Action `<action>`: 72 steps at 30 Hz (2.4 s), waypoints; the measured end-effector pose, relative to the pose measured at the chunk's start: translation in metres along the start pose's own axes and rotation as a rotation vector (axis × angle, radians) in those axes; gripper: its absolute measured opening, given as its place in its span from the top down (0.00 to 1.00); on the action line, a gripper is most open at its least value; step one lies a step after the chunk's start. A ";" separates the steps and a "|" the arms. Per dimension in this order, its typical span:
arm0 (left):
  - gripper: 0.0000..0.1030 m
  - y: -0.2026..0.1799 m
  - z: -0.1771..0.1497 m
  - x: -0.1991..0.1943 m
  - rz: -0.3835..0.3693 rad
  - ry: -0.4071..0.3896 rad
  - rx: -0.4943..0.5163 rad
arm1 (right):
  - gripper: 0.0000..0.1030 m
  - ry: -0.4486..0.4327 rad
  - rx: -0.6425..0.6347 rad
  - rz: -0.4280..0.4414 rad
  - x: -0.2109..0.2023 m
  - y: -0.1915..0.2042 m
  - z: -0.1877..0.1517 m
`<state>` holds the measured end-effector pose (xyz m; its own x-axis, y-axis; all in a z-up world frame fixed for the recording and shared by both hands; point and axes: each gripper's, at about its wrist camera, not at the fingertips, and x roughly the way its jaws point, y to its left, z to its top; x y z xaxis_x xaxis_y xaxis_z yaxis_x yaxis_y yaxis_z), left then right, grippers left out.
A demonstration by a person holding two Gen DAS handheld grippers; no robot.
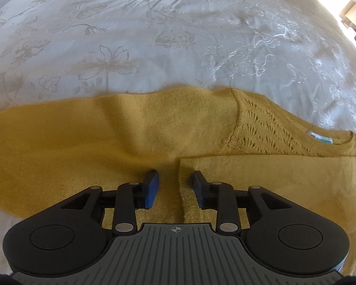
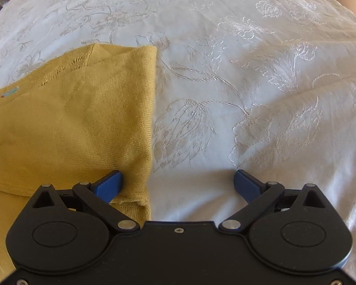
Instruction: Fold small clothes
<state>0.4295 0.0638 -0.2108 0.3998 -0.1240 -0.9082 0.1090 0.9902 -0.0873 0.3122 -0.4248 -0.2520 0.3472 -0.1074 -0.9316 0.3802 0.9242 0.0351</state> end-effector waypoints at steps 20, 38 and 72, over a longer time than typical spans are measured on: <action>0.47 -0.058 -0.054 -0.022 -0.092 0.017 0.029 | 0.04 -0.127 -0.047 -0.015 0.019 0.016 0.076; 0.00 -0.081 -0.064 -0.013 -0.106 0.022 0.171 | 0.01 -0.120 0.066 0.001 -0.001 -0.022 0.070; 0.00 -0.038 -0.224 -0.106 -0.053 0.162 0.022 | 0.01 0.035 0.044 0.062 -0.069 -0.011 -0.129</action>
<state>0.1791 0.0531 -0.2032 0.2411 -0.1626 -0.9568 0.1468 0.9806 -0.1296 0.1731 -0.3804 -0.2354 0.3412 -0.0373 -0.9393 0.3962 0.9118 0.1077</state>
